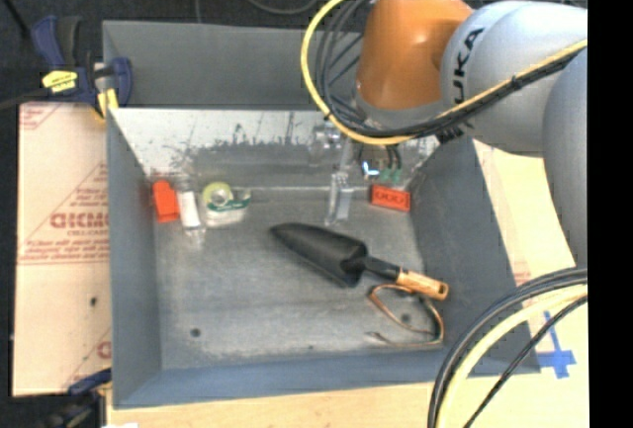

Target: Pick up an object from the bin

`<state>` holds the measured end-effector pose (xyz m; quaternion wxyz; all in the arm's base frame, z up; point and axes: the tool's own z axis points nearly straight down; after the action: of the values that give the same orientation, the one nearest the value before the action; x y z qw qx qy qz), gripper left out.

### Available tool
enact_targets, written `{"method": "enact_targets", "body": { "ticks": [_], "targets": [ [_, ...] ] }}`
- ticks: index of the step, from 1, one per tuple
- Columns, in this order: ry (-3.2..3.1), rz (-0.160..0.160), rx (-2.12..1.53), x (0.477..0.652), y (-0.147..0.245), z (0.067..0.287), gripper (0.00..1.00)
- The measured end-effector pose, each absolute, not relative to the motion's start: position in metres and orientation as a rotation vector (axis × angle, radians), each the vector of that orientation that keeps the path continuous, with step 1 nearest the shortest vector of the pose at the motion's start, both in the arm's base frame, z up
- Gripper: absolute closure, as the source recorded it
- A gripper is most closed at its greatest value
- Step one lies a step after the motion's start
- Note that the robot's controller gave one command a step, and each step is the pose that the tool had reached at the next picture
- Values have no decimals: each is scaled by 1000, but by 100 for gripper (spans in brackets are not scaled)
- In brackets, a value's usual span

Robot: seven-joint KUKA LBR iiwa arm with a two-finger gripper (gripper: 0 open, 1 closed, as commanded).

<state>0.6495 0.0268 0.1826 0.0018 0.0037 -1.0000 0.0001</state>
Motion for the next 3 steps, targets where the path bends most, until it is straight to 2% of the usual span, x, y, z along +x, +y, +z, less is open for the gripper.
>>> {"method": "enact_targets", "body": {
  "ticks": [2, 3],
  "targets": [
    [-3141, 2, 106, 649, 22, 187, 0],
    [-3148, 0, 110, 614, 10, 143, 0]
  ]
}}
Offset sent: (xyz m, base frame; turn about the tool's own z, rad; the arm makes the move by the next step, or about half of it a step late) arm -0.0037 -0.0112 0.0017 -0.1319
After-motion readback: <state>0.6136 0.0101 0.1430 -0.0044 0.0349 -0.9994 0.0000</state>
